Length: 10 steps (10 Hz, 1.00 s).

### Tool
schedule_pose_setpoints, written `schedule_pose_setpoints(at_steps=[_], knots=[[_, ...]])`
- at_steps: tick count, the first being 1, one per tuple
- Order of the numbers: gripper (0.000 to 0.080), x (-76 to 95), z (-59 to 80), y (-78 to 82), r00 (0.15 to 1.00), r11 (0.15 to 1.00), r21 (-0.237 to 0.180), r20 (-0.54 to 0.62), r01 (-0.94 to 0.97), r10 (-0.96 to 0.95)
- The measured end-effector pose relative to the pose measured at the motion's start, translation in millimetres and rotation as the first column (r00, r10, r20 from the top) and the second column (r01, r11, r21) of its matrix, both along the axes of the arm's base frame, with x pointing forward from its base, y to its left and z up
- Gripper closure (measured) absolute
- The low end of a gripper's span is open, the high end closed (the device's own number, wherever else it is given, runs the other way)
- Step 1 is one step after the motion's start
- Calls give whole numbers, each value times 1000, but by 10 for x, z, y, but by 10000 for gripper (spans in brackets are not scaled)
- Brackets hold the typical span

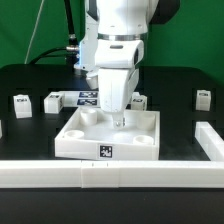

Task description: Assemble one leg

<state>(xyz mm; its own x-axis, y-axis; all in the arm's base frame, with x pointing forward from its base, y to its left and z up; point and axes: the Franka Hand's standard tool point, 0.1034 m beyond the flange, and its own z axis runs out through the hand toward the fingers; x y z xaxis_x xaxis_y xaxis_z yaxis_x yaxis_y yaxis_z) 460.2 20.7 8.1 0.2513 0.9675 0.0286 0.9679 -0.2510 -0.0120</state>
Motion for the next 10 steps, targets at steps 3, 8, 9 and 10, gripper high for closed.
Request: schedule_pose_setpoints(at_steps=[3,8,9,10], knots=[[278,-14,-19,-2,1000,1000,0,-5,1,-1],[730,-14,-19,-2,1000,1000,0,-5,1,-1],[742,-14,-19,-2,1000,1000,0,-4,1,-1],[742,-14,-19,-2,1000,1000,0,-5,1,-1]])
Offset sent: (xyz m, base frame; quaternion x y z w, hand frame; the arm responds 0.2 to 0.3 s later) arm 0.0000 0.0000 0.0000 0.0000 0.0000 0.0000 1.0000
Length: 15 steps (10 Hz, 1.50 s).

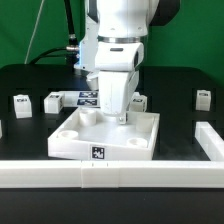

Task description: Assemble one leg

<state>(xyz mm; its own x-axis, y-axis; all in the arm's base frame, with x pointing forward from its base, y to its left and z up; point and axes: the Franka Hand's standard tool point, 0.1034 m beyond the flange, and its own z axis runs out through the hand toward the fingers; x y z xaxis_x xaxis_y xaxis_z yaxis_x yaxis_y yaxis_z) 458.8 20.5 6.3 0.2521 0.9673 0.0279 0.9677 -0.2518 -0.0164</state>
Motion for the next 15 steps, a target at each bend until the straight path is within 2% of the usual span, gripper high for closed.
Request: schedule_pose_setpoints(at_steps=[4,6,9,13,15], knots=[[742,10,5,-3,999,999,-4,-4,-36,36],[742,138,38,8,987,986,-20,-4,-163,163],[742,252,4,234,960,960,-32,25,-279,280],[742,253,3,215,963,963,-32,23,-268,268],[742,333,6,366,971,970,-33,10,-240,240]])
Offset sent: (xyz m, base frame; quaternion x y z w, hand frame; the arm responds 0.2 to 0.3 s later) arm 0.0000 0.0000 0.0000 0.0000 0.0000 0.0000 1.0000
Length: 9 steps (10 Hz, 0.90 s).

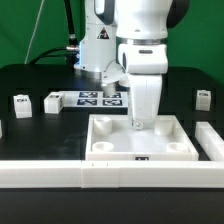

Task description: Assemble one leg

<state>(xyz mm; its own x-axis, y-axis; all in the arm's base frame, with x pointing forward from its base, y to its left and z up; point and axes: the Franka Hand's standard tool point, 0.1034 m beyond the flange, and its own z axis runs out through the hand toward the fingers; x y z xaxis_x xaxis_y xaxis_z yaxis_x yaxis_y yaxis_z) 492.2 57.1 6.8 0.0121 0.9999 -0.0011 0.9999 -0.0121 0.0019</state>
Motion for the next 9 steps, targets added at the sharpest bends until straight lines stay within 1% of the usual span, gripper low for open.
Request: schedule_pose_setpoints(at_steps=[2,4,8,9], knots=[[742,99,2,128,1000,1000,0,3,1,-1],[742,113,2,212,1000,1000,-1,0,0,0],[742,112,-1,212,1000,1000,-3,-2,-1,1],[561,113,-1,210,1000,1000,-3,-2,0,0]])
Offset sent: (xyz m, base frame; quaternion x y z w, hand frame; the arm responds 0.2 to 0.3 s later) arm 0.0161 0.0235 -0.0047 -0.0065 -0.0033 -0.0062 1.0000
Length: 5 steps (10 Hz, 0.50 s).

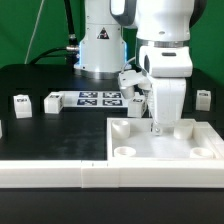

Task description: Assemble one leg

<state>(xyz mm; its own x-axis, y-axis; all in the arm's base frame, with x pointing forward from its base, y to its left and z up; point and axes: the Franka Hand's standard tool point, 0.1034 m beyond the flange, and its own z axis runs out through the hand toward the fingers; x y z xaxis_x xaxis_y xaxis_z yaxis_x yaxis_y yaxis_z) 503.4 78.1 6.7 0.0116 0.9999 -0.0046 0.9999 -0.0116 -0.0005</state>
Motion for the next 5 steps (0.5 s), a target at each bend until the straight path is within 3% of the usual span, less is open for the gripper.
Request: schedule_pose_setpoints(at_steps=[1,2,3,4,5], knots=[[424,0,0,-1,1000,1000,0,0,0,0],[424,0,0,-2,1000,1000,0,0,0,0],[245,0,0,-2,1000,1000,0,0,0,0],[180,0,0,-3,1000,1000,0,0,0,0],[180,0,0,-3,1000,1000,0,0,1,-1]])
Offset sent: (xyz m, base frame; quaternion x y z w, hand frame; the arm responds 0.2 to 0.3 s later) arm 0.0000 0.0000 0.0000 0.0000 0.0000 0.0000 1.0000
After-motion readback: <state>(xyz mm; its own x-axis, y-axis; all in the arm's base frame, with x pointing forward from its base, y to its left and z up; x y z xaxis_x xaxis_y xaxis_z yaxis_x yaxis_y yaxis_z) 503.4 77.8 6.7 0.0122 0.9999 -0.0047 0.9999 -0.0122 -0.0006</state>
